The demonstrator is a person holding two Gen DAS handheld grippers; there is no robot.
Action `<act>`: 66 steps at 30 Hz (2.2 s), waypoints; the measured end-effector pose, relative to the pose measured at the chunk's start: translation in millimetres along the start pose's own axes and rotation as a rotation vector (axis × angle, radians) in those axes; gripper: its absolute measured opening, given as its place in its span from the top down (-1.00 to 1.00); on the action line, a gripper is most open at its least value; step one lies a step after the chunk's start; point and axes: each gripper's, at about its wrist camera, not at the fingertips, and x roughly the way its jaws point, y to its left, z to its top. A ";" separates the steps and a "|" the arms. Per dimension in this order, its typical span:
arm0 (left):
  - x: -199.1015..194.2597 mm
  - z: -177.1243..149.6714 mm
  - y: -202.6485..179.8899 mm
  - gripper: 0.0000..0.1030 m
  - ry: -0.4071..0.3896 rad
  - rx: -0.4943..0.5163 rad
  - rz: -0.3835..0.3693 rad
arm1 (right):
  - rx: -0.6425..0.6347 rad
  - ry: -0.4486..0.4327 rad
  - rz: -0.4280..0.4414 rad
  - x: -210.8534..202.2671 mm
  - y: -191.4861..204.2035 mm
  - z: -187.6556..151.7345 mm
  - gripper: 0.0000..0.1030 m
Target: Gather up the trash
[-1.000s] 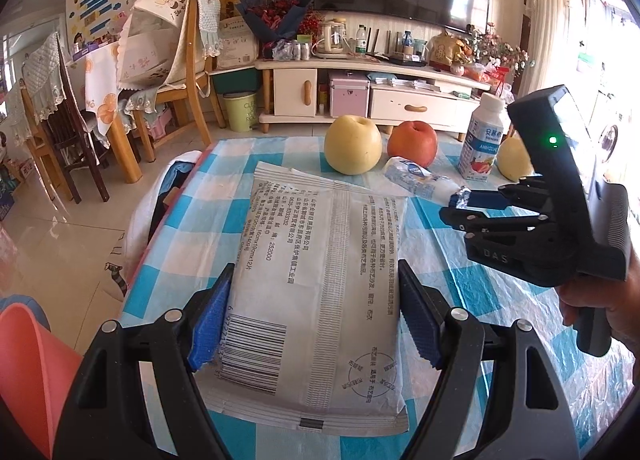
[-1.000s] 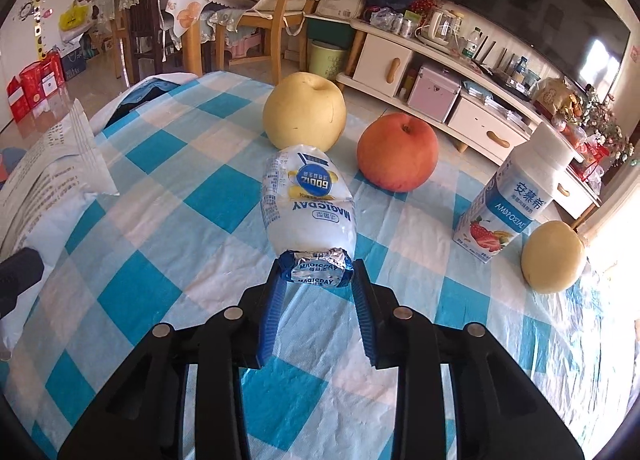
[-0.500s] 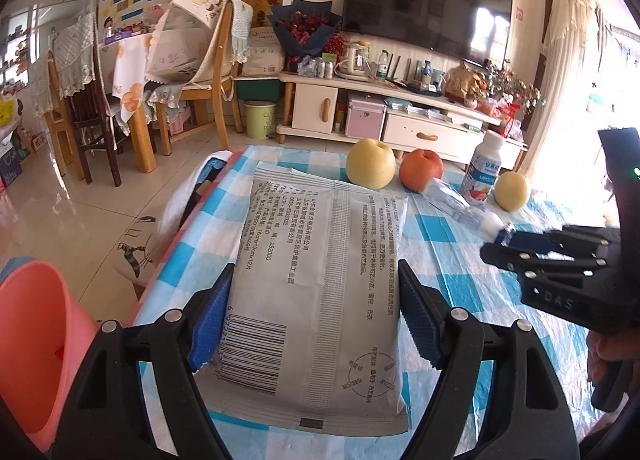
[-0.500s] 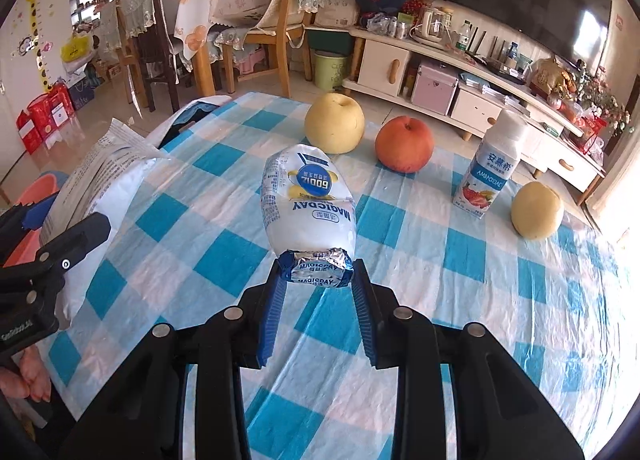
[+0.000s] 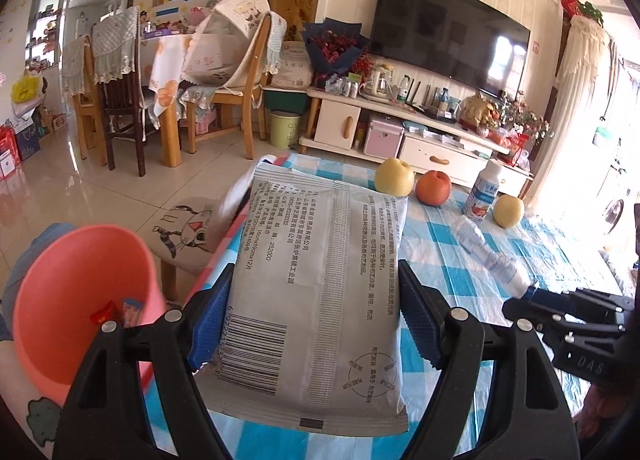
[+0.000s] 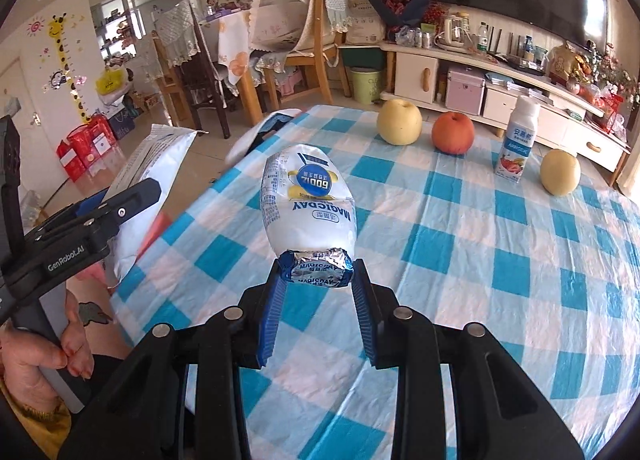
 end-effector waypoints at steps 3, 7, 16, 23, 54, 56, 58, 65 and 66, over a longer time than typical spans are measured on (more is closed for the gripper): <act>-21.1 -4.7 19.7 -0.50 -0.010 -0.006 0.021 | -0.013 0.000 0.058 -5.3 24.1 -7.0 0.32; -46.3 -8.4 51.1 -0.50 -0.027 -0.016 0.070 | -0.028 0.010 0.130 -7.3 56.0 -10.6 0.32; -72.6 -11.9 134.7 -0.50 -0.046 -0.108 0.217 | -0.110 0.024 0.277 8.2 148.6 12.1 0.32; -55.9 -17.2 180.2 -0.51 -0.011 -0.182 0.271 | -0.151 0.030 0.351 43.2 210.7 44.9 0.32; -73.1 -13.2 177.8 -0.92 -0.087 -0.131 0.447 | -0.141 -0.026 0.101 49.3 155.4 33.2 -0.74; -80.2 -8.4 170.7 -0.92 -0.107 -0.119 0.444 | -0.139 -0.041 0.083 40.1 147.4 30.0 -0.74; -85.2 -4.4 160.0 -0.92 -0.120 -0.104 0.444 | -0.137 -0.053 0.067 31.0 139.7 28.1 -0.74; -104.7 8.5 114.0 -0.92 -0.183 -0.063 0.377 | -0.124 -0.112 -0.016 -0.4 111.6 23.8 -0.75; -106.3 10.3 106.9 -0.92 -0.189 -0.057 0.361 | -0.124 -0.123 -0.027 -5.3 107.4 22.6 -0.75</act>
